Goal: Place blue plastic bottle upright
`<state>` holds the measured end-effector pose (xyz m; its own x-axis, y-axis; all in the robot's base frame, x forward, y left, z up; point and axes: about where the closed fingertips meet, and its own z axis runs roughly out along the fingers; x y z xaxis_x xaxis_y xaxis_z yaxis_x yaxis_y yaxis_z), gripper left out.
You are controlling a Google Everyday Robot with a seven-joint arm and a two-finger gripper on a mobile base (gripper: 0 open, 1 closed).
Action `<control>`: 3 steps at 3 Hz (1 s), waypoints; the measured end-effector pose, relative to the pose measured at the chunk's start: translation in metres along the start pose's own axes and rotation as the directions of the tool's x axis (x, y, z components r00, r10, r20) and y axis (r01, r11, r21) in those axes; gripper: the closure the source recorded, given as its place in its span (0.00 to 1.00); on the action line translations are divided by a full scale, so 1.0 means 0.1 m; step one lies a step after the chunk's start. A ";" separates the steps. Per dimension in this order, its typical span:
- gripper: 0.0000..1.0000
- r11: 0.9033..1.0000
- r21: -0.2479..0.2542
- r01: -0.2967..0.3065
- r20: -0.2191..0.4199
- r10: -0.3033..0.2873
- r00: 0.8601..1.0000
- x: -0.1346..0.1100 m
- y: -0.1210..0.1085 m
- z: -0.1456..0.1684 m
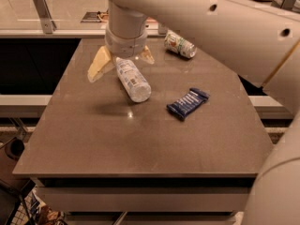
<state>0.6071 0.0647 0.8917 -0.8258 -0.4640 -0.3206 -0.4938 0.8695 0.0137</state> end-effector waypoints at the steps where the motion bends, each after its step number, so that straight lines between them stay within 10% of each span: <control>1: 0.00 1.000 -0.005 0.015 0.001 -0.015 1.000 -0.09 0.09 0.25; 3: 0.00 0.997 0.034 0.065 -0.042 -0.063 0.997 -0.26 -0.09 0.52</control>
Offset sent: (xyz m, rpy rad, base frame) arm 0.0460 0.0249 -0.0462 -0.0298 0.0075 0.0605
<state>0.6475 0.0779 0.8508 -0.8036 -0.5249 -0.2807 -0.5367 0.8428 -0.0395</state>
